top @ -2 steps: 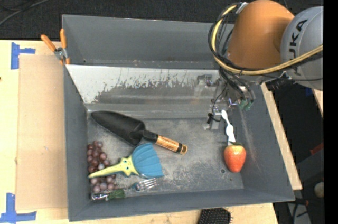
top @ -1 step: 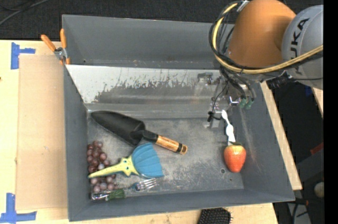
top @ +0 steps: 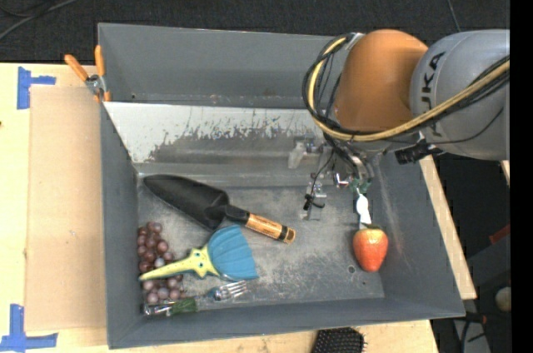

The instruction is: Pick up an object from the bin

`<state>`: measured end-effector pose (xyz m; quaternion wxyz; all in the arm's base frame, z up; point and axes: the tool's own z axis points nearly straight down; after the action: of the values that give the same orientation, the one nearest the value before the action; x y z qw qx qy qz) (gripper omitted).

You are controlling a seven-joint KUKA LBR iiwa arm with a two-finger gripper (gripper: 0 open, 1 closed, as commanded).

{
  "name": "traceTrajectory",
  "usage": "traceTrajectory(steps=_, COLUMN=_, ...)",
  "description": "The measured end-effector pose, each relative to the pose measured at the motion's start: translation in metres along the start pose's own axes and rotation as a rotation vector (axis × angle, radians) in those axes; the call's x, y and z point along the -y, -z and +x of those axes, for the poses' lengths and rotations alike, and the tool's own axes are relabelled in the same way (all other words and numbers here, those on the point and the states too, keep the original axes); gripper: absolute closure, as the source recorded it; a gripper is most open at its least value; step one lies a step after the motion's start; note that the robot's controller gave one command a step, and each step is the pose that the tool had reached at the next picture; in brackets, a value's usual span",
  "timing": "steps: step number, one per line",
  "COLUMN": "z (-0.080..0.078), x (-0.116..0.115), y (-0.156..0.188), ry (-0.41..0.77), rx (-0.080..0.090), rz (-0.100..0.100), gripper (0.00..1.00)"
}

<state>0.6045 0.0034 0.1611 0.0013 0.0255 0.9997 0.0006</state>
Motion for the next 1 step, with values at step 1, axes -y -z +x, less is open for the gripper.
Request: traceTrajectory(steps=1, z=0.0082, x=-0.0311, y=-0.0844, ry=-0.046, rx=-0.001, rz=0.001, gripper=0.00)
